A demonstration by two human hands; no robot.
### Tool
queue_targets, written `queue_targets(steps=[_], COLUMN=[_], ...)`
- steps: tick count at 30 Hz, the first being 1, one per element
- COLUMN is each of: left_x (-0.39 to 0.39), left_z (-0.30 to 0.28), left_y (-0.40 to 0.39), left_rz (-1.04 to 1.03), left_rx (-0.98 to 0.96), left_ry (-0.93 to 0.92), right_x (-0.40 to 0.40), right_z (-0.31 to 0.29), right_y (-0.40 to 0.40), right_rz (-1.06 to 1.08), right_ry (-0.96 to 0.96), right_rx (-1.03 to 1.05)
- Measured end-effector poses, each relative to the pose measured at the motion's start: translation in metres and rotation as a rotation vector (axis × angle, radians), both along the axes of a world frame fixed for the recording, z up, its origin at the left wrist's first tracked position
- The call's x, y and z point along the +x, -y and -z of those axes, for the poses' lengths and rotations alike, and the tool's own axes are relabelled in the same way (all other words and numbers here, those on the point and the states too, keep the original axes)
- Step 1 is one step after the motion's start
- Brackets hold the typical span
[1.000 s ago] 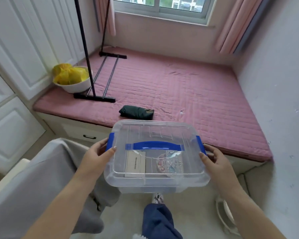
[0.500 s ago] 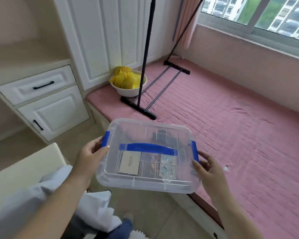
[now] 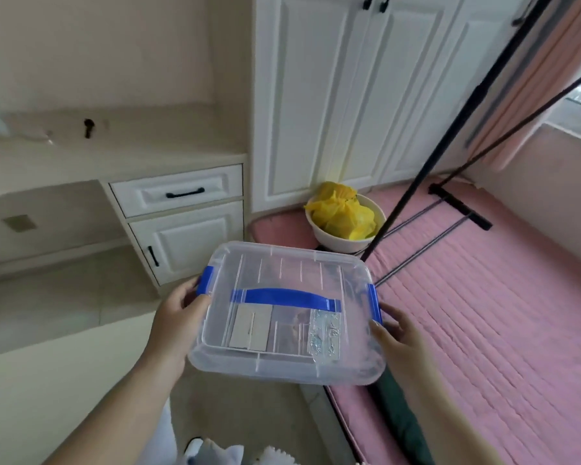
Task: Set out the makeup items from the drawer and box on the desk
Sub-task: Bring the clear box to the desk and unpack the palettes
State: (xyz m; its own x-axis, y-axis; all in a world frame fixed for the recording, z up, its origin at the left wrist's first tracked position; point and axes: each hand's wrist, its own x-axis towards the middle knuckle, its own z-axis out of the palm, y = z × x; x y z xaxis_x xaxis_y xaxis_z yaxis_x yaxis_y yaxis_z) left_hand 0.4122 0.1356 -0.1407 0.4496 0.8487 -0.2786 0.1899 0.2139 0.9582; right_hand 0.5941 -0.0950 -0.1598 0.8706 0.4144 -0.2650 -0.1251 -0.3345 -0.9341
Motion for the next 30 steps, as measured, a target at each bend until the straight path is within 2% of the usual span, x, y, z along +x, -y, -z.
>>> queue_targets(steps=[11, 24, 30], left_x=[0.038, 0.142, 0.177], left_z=[-0.003, -0.015, -0.019], left_y=[-0.136, -0.337, -0.415], left_rz=[-0.401, -0.646, -0.681], left_rx=[0.012, 0.102, 0.105], left_ry=[-0.018, -0.056, -0.004], right_x=[0.102, 0.228, 0.267], right_z=[-0.003, -0.016, -0.027], right_y=[-0.222, -0.472, -0.557], right_rz=[-0.330, -0.561, -0.616], right_ry=[-0.027, -0.089, -0.022], right_rx=[0.045, 0.106, 0.107])
